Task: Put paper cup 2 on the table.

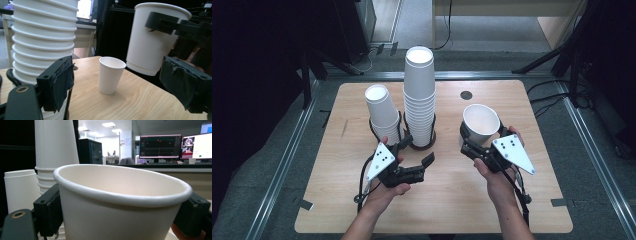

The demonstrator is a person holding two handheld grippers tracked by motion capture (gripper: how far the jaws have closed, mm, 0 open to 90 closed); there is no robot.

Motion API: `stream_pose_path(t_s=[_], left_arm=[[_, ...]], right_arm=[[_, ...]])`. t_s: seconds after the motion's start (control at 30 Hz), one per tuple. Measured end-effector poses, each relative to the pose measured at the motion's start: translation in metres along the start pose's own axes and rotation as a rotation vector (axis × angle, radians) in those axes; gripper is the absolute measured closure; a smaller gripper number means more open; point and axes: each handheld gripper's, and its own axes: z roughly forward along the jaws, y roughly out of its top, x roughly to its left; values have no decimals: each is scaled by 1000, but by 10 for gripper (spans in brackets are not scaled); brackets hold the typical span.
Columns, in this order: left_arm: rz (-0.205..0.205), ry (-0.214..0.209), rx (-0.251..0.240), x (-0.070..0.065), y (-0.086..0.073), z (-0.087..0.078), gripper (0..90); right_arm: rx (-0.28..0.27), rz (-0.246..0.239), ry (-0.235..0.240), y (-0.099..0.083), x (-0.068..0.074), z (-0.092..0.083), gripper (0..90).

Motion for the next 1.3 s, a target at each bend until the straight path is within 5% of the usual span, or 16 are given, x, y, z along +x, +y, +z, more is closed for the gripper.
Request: stream_pose_path(t_s=[0.4, 0.63, 0.87, 1.3], left_arm=[[3, 121, 12, 30, 4, -25, 122], [23, 197, 41, 42, -1, -47, 98], [43, 293, 85, 56, -14, -62, 93], [7, 395, 215, 85, -48, -88, 97]], right_arm=[[-36, -52, 28, -3, -24, -13, 125], [-38, -22, 48, -17, -40, -22, 124], [-14, -40, -6, -33, -61, -30, 124], [59, -80, -82, -67, -96, -36, 122]])
